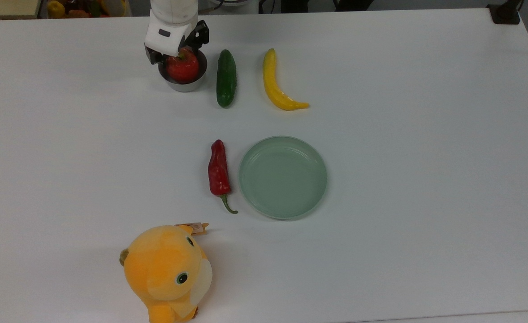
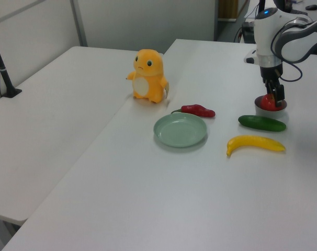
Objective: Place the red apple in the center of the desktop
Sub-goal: 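Close the gripper around the red apple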
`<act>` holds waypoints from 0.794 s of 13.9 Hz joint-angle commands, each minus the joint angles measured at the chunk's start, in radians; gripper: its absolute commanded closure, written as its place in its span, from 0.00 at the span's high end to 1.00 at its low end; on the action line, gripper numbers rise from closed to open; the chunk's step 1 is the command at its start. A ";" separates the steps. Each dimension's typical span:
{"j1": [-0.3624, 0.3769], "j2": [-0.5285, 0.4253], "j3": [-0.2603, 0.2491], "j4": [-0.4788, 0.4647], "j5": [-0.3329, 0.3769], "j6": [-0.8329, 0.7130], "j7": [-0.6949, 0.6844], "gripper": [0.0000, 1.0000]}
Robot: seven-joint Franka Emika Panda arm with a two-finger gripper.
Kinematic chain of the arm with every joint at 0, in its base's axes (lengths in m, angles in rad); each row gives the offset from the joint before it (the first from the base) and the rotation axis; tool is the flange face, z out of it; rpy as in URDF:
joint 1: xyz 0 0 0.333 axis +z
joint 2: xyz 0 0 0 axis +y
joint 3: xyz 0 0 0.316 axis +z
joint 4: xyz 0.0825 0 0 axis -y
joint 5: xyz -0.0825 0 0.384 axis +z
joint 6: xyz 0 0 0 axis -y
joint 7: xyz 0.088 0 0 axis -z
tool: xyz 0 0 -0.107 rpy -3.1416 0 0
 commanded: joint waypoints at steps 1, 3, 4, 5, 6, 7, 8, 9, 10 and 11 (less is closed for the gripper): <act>-0.005 -0.027 -0.004 -0.038 -0.016 0.012 -0.025 0.20; -0.008 -0.032 -0.004 -0.038 -0.016 -0.003 -0.025 0.00; -0.011 -0.035 -0.004 -0.036 -0.016 -0.012 -0.025 0.00; -0.013 -0.036 -0.004 -0.033 -0.016 -0.020 -0.024 0.00; -0.013 -0.039 -0.004 -0.032 -0.016 -0.029 -0.022 0.00; -0.013 -0.050 -0.004 -0.027 -0.014 -0.038 -0.019 0.00; -0.013 -0.059 -0.004 -0.024 -0.013 -0.051 -0.019 0.00; -0.013 -0.068 -0.004 -0.013 -0.011 -0.067 -0.017 0.00; -0.011 -0.076 -0.004 0.004 -0.007 -0.096 -0.017 0.00; -0.011 -0.082 -0.004 0.023 -0.001 -0.127 -0.016 0.00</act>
